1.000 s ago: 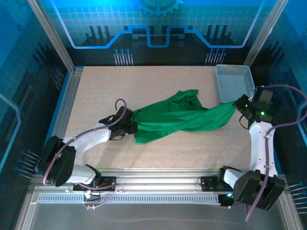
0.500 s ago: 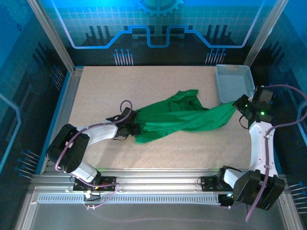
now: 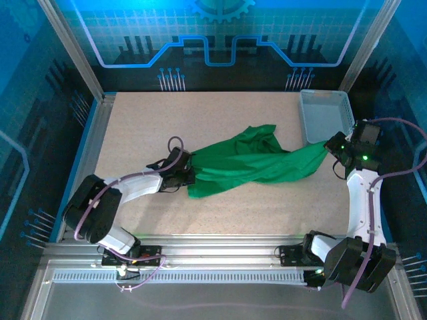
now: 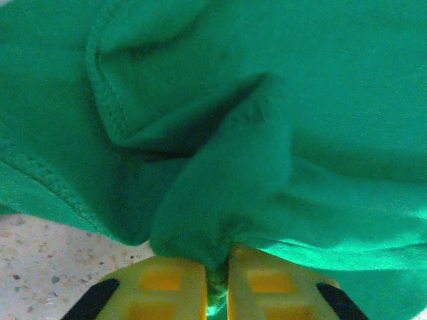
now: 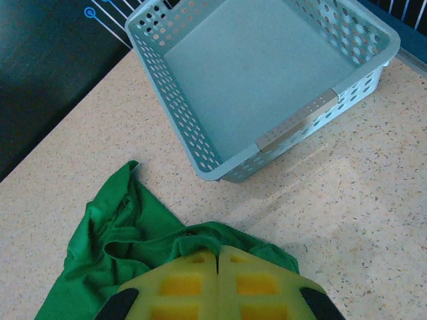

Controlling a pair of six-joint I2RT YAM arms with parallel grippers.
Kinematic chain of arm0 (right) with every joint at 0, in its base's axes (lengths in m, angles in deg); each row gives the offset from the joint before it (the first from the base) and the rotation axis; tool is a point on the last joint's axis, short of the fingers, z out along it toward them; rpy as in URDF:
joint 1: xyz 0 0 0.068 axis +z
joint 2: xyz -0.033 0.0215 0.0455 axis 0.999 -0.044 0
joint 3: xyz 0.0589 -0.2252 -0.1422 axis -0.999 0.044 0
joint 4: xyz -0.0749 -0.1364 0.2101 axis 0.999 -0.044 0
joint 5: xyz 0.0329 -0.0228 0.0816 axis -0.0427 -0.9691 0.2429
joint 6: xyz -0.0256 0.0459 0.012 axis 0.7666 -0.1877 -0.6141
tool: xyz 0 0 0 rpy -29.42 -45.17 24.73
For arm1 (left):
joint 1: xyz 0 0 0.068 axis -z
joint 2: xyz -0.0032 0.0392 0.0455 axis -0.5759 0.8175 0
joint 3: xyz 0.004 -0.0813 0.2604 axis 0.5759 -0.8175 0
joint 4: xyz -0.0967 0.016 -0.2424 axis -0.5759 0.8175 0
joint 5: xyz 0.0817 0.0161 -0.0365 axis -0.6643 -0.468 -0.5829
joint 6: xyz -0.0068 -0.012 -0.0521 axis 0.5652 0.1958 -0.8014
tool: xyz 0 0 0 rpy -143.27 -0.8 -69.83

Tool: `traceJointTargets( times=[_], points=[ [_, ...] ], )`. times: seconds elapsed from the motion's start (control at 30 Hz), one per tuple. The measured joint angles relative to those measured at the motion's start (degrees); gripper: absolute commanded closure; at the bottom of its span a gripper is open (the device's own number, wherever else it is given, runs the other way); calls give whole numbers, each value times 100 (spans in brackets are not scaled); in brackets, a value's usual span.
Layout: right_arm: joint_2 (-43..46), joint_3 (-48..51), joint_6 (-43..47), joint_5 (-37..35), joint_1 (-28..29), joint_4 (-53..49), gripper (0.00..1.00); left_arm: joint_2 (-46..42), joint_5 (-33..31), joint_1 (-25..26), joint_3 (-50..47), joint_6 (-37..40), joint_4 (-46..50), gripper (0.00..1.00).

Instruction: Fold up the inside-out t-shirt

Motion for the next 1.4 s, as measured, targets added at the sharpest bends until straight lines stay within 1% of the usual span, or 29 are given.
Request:
traceJointTargets(
  times=[0.07, 0.13, 0.3, 0.43, 0.53, 0.6, 0.67, 0.73, 0.8, 0.83, 0.9, 0.97, 1.07, 1.17, 1.27, 1.33, 1.4],
  points=[
    [0, 0, 0, 0, 0, -2, 100, -192, -59, 0, 0, 0, 13, 92],
    [0, 0, -2, -2, 0, -2, 100, -420, -142, 0, 0, 2, 63, 90],
    [2, -31, -2, -7, 0, -66, 100, -1154, -282, 0, 2, 28, 271, 91],
    [0, -437, -7, -2, 0, -350, 100, -1834, -280, -125, 225, 52, 627, 95],
    [-11, -1276, -31, 0, 2, -632, 100, -2247, -83, -647, 887, 72, 957, 100],
    [-37, -2168, -50, 4, 2, -844, 100, -2428, 59, -1073, 1602, 79, 1117, 100],
    [-52, -3093, -57, -7, 2, -949, 100, -2634, 55, -1322, 2286, 125, 1102, 97],
    [-13, -3993, -48, -74, 20, -1001, 100, -2955, 28, -1357, 2715, 155, 964, 97],
    [149, -4618, -44, -205, 22, -975, 100, -3119, 52, -1357, 2999, 153, 929, 100],
    [234, -4765, -44, -238, 22, -953, 100, -3099, 81, -1360, 3126, 149, 922, 100],
    [439, -4937, -24, -247, 22, -946, 100, -2710, 216, -1366, 3327, 116, 922, 100],
    [470, -4900, -22, -168, 24, -918, 100, -2149, 391, -1392, 3268, 20, 935, 100],
    [341, -4319, -22, -52, 26, -920, 100, -1325, 756, -1569, 2719, -153, 1025, 100],
    [-111, -4000, -20, 22, 28, -1163, 100, -1029, 1182, -1847, 2275, -317, 1414, 100],
    [-498, -3985, -17, 42, 33, -1375, 100, -1414, 1394, -2004, 2277, -319, 1351, 100],
    [-490, -4170, -2, -7, 33, -1526, 100, -2006, 1427, -2017, 2238, -319, 1043, 100],
    [-350, -4522, 24, -129, 33, -1517, 100, -2872, 1403, -2015, 2006, -319, 474, 100]
  ],
)
